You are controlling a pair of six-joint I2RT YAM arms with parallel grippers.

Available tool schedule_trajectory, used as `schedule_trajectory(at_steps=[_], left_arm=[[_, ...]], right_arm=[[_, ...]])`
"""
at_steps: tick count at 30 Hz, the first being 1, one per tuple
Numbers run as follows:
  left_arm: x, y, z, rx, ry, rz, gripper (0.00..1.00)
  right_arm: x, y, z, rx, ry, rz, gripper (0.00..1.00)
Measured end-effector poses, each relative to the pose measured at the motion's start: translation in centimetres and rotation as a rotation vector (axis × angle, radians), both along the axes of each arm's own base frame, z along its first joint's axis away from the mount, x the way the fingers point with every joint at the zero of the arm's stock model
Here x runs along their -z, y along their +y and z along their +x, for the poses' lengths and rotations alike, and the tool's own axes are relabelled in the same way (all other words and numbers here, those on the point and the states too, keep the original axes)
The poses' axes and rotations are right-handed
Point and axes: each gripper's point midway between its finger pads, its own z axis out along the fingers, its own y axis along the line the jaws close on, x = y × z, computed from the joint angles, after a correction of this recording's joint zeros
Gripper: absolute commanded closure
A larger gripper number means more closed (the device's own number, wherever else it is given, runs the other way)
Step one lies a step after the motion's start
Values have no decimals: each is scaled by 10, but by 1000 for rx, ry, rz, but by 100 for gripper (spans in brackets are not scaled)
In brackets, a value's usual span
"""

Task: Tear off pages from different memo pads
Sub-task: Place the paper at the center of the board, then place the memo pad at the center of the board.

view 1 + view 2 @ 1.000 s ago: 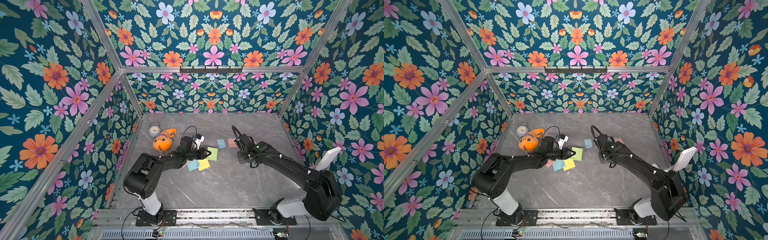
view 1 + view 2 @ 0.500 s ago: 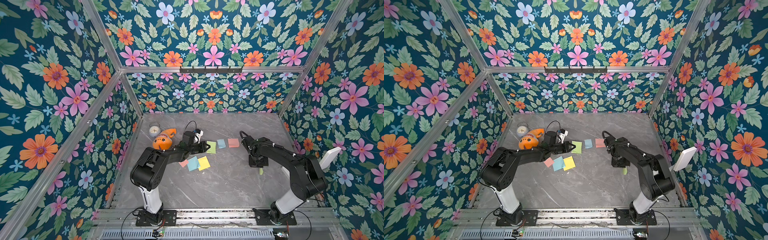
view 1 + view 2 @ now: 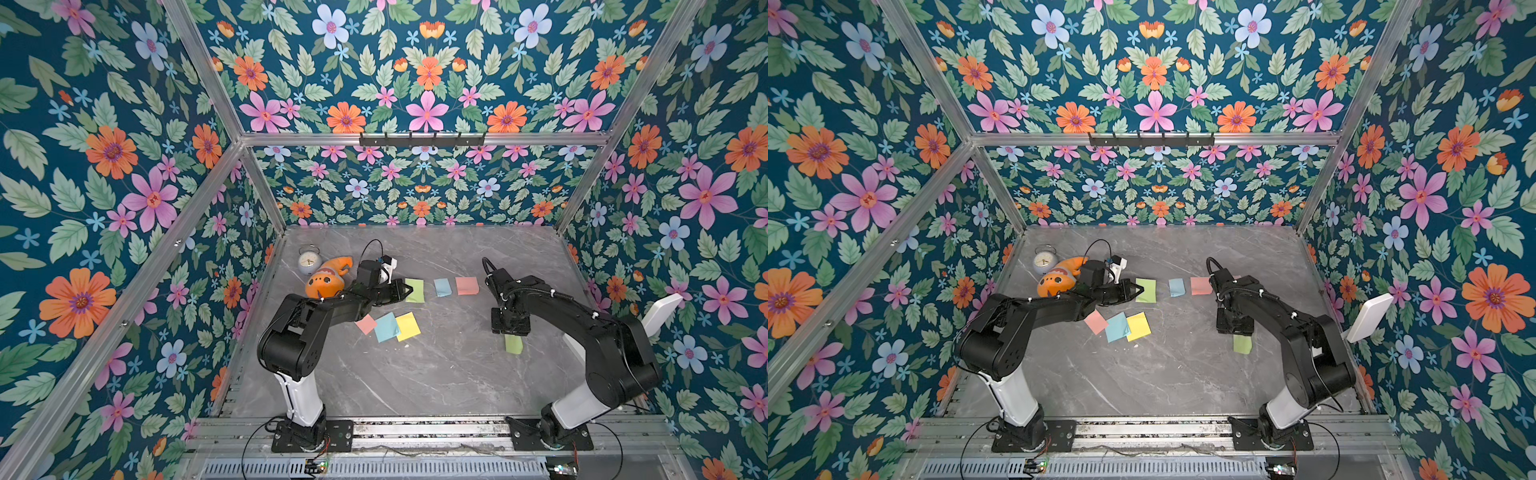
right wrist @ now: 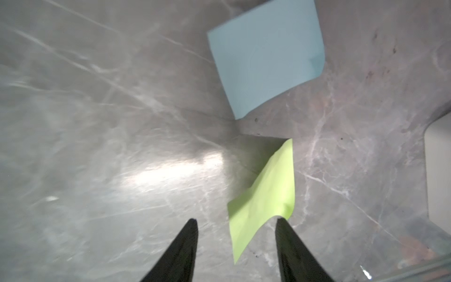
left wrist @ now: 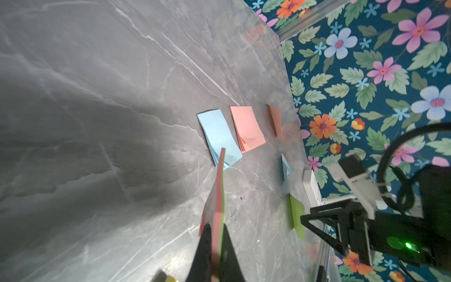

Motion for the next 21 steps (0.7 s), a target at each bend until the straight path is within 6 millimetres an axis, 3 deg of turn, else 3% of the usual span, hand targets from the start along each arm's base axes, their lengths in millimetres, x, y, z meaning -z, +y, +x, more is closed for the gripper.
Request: schedule_trajectory(at_steps=[4, 15, 21], left_arm=[[6, -6, 12, -3, 10, 6, 100], [46, -21, 38, -56, 102, 49, 100], [57, -16, 45, -80, 112, 154, 73]], right_arm=[[-27, 7, 9, -20, -89, 46, 45], [-34, 29, 16, -95, -144, 42, 46], [-31, 37, 16, -131, -160, 15, 47]])
